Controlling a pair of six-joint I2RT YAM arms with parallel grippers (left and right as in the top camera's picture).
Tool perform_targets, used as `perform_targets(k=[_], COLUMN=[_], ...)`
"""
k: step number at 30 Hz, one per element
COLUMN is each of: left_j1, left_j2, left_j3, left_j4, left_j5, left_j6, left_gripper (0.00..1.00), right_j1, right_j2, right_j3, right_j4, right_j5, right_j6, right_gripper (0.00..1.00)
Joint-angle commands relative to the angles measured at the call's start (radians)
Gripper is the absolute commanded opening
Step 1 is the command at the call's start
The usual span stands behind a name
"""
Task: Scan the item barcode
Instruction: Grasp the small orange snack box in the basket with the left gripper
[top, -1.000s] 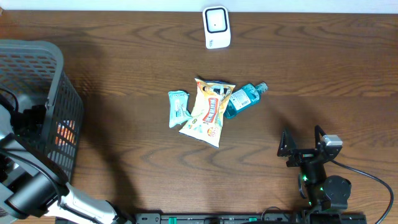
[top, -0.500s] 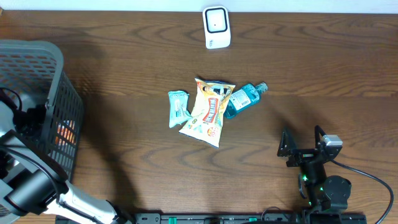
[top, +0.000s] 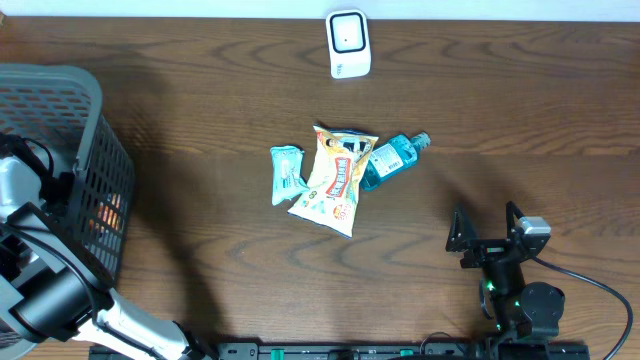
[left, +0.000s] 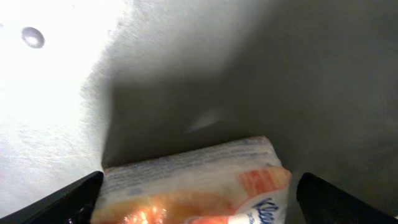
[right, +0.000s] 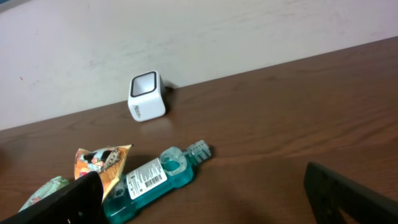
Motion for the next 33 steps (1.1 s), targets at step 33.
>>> perform_targets(k=[33], left_j1=[0.004], left_j2=[-0.085], left_j3=[0.014], left_j4=[0.046], left_j5=[-0.039], left_j6=[0.006], left_gripper=[0.59], right_j1=[0.005], right_j2=[0.000], right_j3=[-0.001], right_j4=[-0.004], right_j5=[0.002], right_j6=[-0.016], right_gripper=[0.99])
